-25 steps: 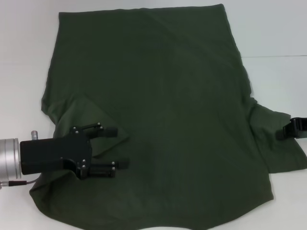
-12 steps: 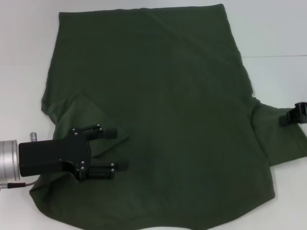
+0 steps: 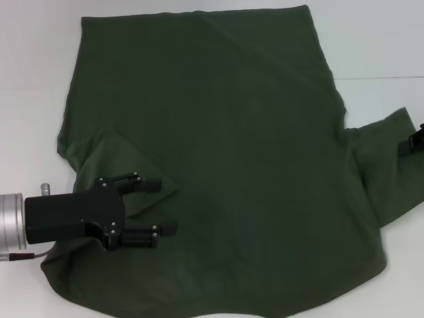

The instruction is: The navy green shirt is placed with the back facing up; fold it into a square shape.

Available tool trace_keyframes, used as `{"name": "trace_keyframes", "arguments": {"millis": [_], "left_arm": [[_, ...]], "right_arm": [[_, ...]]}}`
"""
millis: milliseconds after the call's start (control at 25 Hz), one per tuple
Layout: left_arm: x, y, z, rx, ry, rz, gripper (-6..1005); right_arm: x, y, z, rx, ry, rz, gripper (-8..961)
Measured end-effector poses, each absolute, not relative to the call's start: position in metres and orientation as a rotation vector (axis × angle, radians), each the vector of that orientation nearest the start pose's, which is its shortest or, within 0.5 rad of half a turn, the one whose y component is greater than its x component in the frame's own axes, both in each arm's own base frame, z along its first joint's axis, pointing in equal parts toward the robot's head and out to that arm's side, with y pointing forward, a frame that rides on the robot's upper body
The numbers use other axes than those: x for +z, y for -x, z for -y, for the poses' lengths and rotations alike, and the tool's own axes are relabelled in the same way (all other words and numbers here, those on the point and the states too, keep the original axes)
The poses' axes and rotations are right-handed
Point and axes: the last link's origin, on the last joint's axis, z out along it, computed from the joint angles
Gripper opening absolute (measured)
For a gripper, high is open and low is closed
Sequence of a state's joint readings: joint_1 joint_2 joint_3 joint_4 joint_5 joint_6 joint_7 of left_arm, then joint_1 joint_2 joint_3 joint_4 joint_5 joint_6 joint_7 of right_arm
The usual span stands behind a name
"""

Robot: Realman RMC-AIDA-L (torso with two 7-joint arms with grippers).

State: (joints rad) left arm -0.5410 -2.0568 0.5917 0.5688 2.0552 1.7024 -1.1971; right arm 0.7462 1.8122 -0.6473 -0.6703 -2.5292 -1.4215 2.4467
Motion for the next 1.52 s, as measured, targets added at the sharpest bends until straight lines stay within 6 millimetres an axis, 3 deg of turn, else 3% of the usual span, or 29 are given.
{"name": "trace_keyframes", "arguments": {"millis": [760,1520], "left_arm": [[0.003,0.261,-0.314,-0.812,2.807,0.460,883],[0.004,0.260,-0.315,-0.815,2.809,0.473,883]], "right_arm": [[0.130,-0.282,-0.419,0.109,2.149,-1.512,91],[0.097,-0.237,-0.439,0.115,2.300,-1.435,122]]}}
